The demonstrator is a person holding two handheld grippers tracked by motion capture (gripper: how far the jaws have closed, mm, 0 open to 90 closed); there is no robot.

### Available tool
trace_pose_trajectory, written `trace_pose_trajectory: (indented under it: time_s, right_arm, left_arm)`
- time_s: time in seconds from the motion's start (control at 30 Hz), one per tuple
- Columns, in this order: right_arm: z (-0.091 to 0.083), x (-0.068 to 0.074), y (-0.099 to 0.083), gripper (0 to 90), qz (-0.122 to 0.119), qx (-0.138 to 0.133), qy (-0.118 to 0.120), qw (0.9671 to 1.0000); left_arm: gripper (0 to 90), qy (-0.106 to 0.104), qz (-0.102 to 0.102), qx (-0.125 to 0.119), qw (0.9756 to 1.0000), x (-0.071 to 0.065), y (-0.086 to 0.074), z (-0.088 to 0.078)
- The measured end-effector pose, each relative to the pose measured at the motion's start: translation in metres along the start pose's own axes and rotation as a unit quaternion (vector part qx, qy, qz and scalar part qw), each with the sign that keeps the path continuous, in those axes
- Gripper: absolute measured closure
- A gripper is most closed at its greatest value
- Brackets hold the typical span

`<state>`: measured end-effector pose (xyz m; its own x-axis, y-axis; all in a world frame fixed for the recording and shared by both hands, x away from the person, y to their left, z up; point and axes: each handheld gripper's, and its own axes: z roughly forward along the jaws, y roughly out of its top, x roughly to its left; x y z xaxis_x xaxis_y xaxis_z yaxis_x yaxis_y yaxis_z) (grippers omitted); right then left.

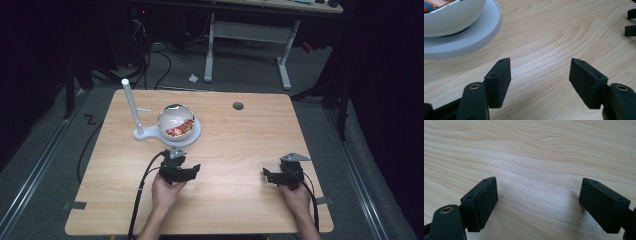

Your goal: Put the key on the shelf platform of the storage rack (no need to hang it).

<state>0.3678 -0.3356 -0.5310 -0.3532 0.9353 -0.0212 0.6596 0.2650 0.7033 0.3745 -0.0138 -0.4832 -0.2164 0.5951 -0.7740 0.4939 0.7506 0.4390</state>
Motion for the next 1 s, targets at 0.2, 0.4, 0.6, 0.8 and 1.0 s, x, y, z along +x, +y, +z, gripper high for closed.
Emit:
trace_pose_trajectory:
  time_s: [0.2, 0.4, 0.6, 0.8, 1.0]
  right_arm:
    - [0.0, 0.0, 0.0, 15.2, 0.0, 0.0, 0.0, 1.0]
    - [0.0, 0.0, 0.0, 15.3, 0.0, 0.0, 0.0, 1.0]
    - [0.0, 0.0, 0.0, 15.2, 0.0, 0.0, 0.0, 1.0]
    - [0.0, 0.0, 0.0, 15.3, 0.0, 0.0, 0.0, 1.0]
    - [0.0, 0.0, 0.0, 15.3, 0.0, 0.0, 0.0, 1.0]
  left_arm:
    - [34.4, 0.008, 0.012, 0.002, 0.9999, 0.002, -0.008, 0.007]
    - [34.4, 0.011, 0.026, 0.0, 0.9996, 0.003, -0.015, 0.012]
    - [34.5, 0.016, 0.029, 0.001, 0.9995, 0.004, -0.02, 0.016]
    - [34.5, 0.02, 0.044, 0.005, 0.9988, 0.006, -0.028, 0.023]
    - [34.5, 0.022, 0.063, -0.002, 0.9978, 0.009, -0.036, 0.031]
